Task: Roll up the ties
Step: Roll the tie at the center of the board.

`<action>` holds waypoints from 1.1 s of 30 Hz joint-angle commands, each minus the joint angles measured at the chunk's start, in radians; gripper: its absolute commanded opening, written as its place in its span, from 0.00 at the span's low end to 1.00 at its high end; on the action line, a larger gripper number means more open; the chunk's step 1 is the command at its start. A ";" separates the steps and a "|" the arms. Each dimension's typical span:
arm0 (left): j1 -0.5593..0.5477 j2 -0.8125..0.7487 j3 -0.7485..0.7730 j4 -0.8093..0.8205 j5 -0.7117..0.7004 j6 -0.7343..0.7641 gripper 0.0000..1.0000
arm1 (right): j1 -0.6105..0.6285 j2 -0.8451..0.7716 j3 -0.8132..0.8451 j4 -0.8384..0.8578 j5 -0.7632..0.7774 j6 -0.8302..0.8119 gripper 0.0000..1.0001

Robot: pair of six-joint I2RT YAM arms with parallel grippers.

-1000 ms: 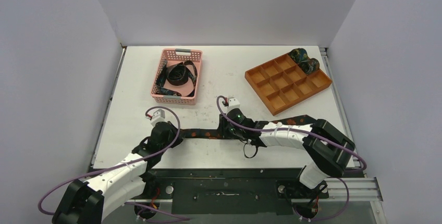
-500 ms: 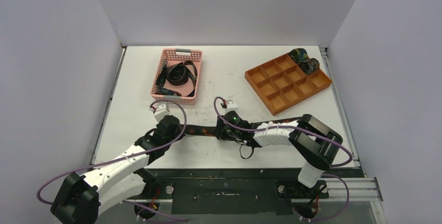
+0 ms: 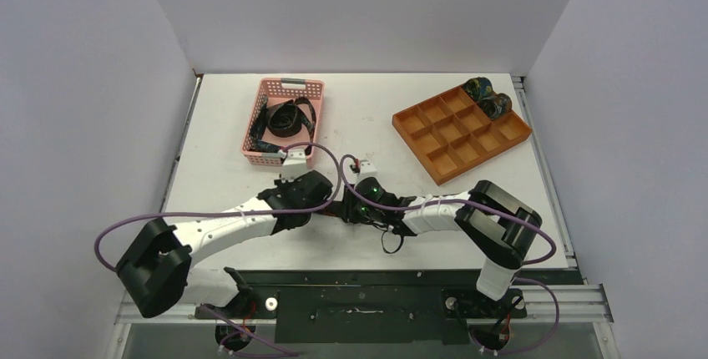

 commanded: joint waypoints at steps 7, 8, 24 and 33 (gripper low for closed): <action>-0.126 0.218 0.204 -0.213 -0.263 0.004 0.00 | -0.016 -0.008 -0.048 0.044 -0.061 0.059 0.23; -0.130 0.234 0.214 -0.224 -0.270 -0.003 0.00 | -0.026 -0.021 -0.055 0.060 -0.072 0.075 0.24; -0.139 0.231 0.198 -0.204 -0.253 -0.035 0.00 | -0.120 0.156 0.090 0.362 -0.412 0.302 0.17; -0.141 0.198 0.183 -0.181 -0.230 -0.022 0.00 | -0.109 0.328 0.209 0.357 -0.469 0.336 0.15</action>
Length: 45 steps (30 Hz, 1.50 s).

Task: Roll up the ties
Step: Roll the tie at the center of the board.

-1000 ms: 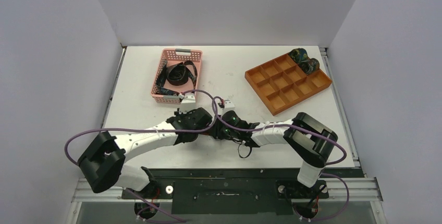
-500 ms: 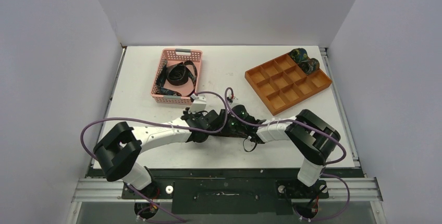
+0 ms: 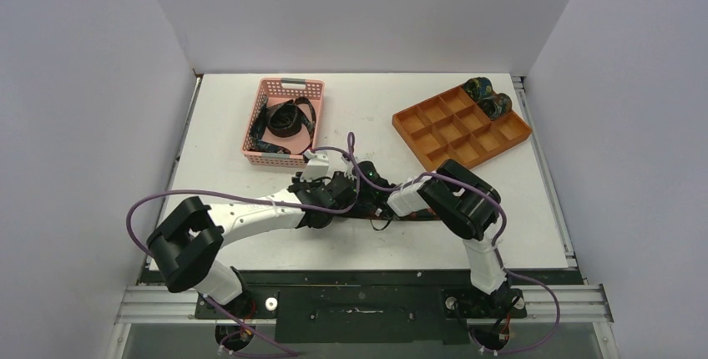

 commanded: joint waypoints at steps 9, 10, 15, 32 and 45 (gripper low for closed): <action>-0.046 -0.114 -0.085 0.250 0.189 0.083 0.00 | 0.012 0.141 0.131 0.028 -0.056 0.032 0.15; -0.047 -0.120 -0.105 0.297 0.224 0.106 0.00 | 0.012 0.148 0.132 0.028 -0.059 0.031 0.15; -0.044 -0.131 -0.181 0.448 0.338 0.150 0.00 | -0.006 0.117 0.094 0.014 -0.033 -0.008 0.15; -0.034 0.013 -0.118 0.497 0.328 0.226 0.00 | -0.057 -0.082 0.041 -0.156 0.033 -0.049 0.38; -0.031 0.027 -0.076 0.489 0.336 0.263 0.00 | -0.109 -0.255 0.014 -0.345 0.182 -0.137 0.38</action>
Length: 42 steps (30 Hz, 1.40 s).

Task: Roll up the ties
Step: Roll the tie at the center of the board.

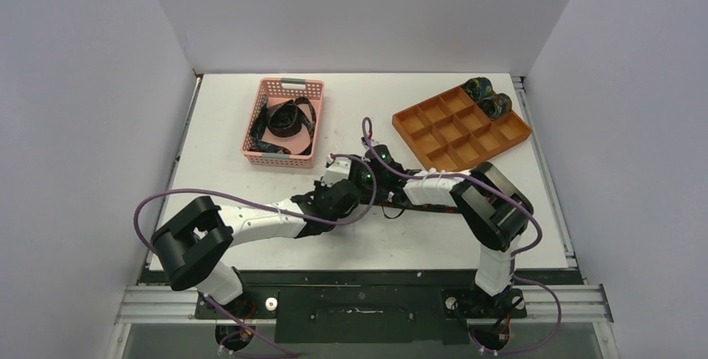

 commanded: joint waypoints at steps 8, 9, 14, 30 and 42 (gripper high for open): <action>0.001 0.014 0.077 0.023 0.059 0.026 0.00 | -0.052 -0.084 -0.052 -0.103 0.137 -0.104 0.19; 0.001 0.018 0.083 0.022 0.062 0.027 0.00 | -0.054 -0.070 -0.058 -0.100 0.133 -0.105 0.18; 0.000 0.052 0.120 0.031 0.086 0.047 0.00 | -0.064 -0.019 -0.082 -0.069 0.114 -0.098 0.16; 0.001 0.152 0.230 0.071 0.221 0.082 0.52 | -0.108 -0.048 -0.133 -0.043 0.118 -0.094 0.19; 0.020 -0.018 0.176 0.035 0.244 0.048 0.70 | -0.118 -0.131 -0.104 -0.116 0.169 -0.127 0.38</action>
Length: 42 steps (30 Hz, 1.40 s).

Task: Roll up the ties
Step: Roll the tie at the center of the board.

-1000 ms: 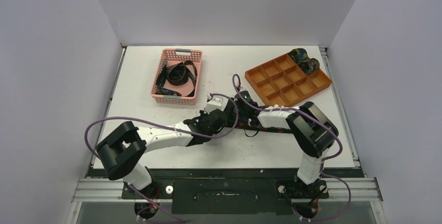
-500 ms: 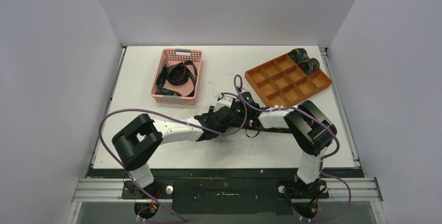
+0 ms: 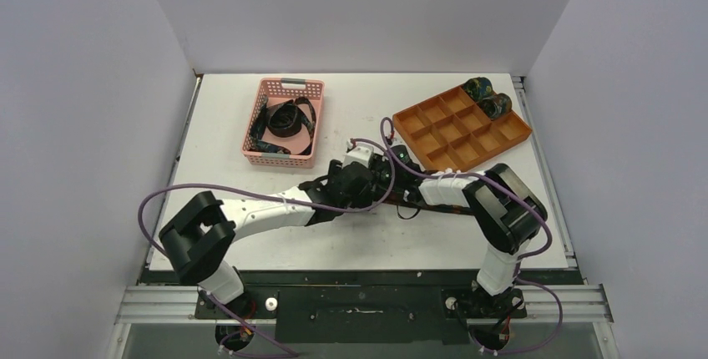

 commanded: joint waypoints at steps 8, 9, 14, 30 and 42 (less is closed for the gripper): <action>0.060 -0.199 -0.085 0.011 0.032 -0.056 0.72 | -0.033 -0.133 0.046 -0.157 0.109 -0.071 0.51; 0.070 -0.213 -0.100 0.018 0.038 -0.065 0.72 | -0.036 -0.150 0.051 -0.173 0.117 -0.078 0.53; 0.180 -0.282 -0.189 0.120 0.142 -0.130 0.72 | -0.044 -0.230 0.044 -0.218 0.122 -0.115 0.59; 0.249 -0.546 -0.476 0.270 0.178 -0.240 0.72 | -0.062 0.047 0.133 -0.241 0.089 -0.264 0.45; 0.214 -0.790 -0.594 0.157 0.148 -0.296 0.71 | 0.113 0.086 0.066 -0.237 0.094 -0.264 0.44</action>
